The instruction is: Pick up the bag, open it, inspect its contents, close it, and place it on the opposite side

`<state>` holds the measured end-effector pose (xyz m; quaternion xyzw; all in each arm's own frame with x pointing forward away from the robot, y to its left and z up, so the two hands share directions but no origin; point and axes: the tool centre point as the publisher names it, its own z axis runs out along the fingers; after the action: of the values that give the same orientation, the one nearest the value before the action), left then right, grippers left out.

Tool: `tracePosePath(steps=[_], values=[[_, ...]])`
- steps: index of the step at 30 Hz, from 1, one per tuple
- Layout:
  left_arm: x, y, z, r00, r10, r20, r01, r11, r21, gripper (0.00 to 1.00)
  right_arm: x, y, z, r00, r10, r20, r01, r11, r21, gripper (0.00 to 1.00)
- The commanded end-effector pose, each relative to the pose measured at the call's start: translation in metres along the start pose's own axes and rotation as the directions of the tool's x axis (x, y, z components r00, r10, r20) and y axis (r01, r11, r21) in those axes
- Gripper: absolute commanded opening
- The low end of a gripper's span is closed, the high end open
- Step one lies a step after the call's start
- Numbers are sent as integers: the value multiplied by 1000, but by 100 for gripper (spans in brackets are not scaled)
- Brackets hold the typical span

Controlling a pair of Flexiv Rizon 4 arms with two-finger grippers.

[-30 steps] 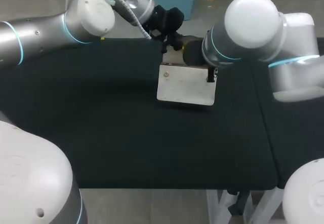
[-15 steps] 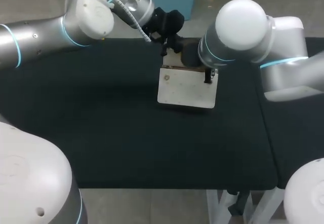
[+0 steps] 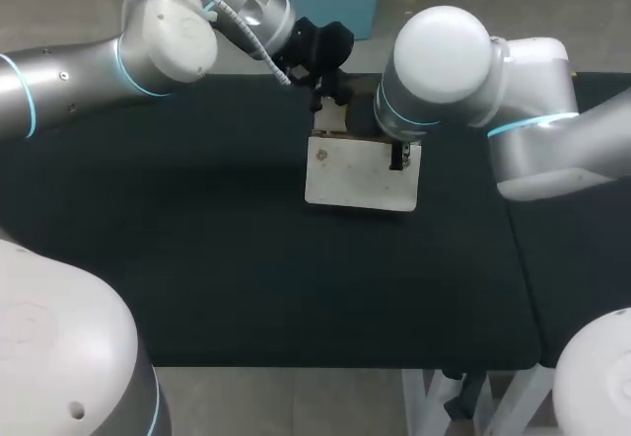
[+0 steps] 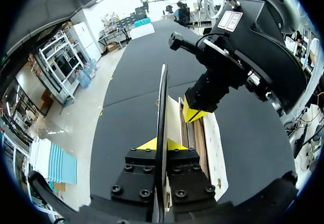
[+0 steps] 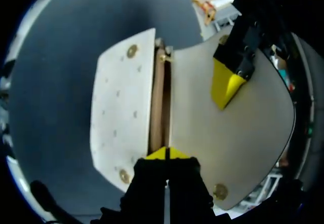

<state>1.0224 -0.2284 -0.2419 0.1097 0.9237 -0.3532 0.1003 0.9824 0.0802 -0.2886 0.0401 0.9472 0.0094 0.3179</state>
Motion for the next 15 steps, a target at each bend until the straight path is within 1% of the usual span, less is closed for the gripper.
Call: tracePosePath(steps=[1,11,15], values=[[1,1,1,1000,-5,12,5,1000,10,0,7,4,-2,1000,1,1,-1,1000,11,0],[3,0,-4,999,-3,39,2,1000,24,0,24,8,-1,1000,4,-25,-4,1000,10,0],[5,-1,-6,999,13,42,-14,999,30,0,22,6,-7,1000,11,-9,-11,1000,23,0]])
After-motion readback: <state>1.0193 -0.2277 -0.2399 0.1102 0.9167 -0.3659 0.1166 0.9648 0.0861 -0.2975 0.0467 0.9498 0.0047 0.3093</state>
